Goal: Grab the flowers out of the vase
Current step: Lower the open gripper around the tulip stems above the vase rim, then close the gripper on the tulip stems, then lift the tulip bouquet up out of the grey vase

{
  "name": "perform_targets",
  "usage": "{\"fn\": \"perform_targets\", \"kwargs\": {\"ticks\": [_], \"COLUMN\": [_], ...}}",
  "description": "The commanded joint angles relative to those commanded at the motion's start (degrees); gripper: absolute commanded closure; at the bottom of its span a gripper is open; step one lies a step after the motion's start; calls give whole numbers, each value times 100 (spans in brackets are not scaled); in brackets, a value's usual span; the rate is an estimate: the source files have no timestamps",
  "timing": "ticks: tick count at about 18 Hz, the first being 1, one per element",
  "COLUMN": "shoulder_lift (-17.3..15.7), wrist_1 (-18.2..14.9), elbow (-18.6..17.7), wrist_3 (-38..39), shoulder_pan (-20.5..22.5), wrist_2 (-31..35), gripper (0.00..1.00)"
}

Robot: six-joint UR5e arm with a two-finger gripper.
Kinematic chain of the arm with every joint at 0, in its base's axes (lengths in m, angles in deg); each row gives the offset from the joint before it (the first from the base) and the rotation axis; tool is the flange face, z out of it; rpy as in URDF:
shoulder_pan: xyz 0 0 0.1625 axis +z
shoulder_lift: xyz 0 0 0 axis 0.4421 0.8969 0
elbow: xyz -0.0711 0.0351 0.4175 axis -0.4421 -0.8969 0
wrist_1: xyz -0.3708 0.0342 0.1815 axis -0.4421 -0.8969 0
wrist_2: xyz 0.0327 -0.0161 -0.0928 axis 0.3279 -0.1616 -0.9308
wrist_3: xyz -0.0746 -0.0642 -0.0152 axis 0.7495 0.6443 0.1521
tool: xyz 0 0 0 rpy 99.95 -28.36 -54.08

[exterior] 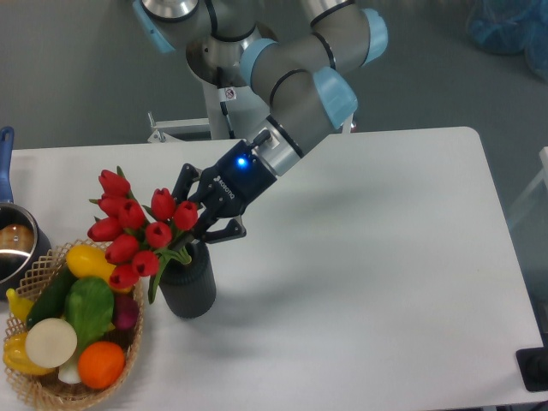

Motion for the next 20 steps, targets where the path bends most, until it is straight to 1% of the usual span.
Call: {"fn": "perform_targets", "kwargs": {"ticks": [1, 5, 7, 9, 13, 16, 20], "shoulder_lift": [0, 0, -9, -9, -44, -44, -44], "wrist_1": [-9, -17, -9, -9, -18, -9, -9], "elbow": [62, 62, 80, 106, 167, 299, 431], "wrist_3": [123, 203, 431, 476, 721, 914, 1179], "shoulder_pan": [0, 0, 70, 105, 150, 202, 255], "wrist_2": [-79, -132, -307, -439, -457, -650, -695], "gripper": [68, 68, 68, 68, 68, 68, 68]}}
